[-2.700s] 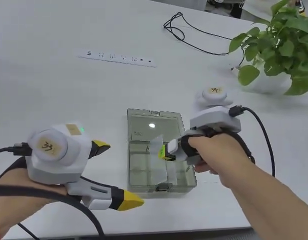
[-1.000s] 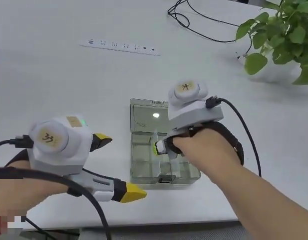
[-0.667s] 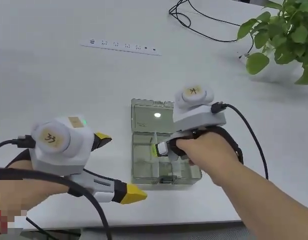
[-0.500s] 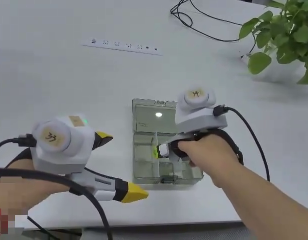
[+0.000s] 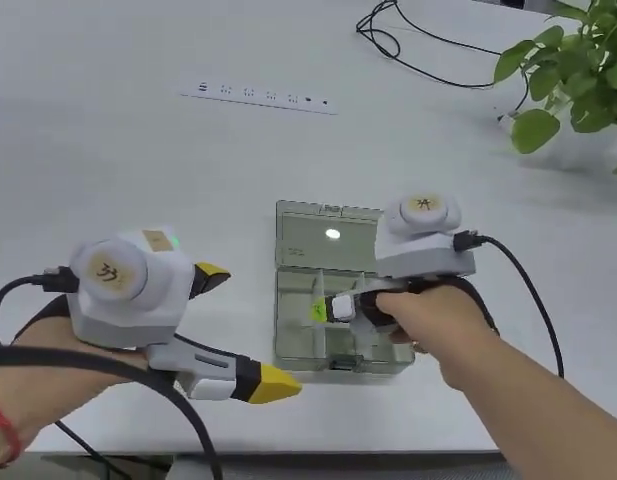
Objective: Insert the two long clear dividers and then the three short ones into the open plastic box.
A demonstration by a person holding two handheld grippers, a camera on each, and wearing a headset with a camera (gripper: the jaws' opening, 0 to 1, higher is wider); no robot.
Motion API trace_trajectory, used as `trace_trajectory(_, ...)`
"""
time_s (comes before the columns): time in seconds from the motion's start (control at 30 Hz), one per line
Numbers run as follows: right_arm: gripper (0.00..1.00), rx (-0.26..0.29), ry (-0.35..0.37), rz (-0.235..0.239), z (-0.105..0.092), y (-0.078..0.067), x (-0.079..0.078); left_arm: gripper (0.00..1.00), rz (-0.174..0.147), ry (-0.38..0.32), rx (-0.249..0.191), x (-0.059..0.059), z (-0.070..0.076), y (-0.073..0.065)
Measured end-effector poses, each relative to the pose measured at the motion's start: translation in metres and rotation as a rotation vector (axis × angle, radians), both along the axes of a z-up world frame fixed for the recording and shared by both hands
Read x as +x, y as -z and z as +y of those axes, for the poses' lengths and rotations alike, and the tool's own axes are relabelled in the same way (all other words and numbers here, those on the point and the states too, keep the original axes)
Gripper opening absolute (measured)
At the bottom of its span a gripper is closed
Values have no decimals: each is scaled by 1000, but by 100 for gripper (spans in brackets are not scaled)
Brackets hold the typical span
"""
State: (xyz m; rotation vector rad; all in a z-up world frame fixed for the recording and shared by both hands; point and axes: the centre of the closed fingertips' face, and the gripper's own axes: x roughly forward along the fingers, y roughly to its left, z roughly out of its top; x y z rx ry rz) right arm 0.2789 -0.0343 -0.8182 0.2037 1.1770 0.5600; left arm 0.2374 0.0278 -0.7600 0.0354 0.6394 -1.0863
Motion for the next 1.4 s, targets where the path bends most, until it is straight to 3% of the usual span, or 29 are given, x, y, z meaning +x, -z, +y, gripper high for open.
trace_trajectory(0.4, 19, 86, -32, -64, -5, -27, 1, 100, -17, -60, 13, -1, 8, -11)
trace_trajectory(0.5, 23, 109, -43, -97, -7, -39, 3, 100, -21, -70, 16, -2, 10, -14)
trace_trajectory(0.53, 24, 129, -65, -127, -4, -43, 5, 100, -23, -73, 19, -3, 11, -15)
trace_trajectory(1.0, 33, 186, -160, -241, -25, -89, 1, 100, -52, -138, 5, -13, 17, -32)
trace_trajectory(1.23, 41, 144, -257, -310, -43, -100, -6, 100, -65, -146, 3, -15, 20, -33)
trace_trajectory(1.4, 47, 53, -371, -357, -68, -97, -10, 100, -62, -146, 3, -17, 21, -32)
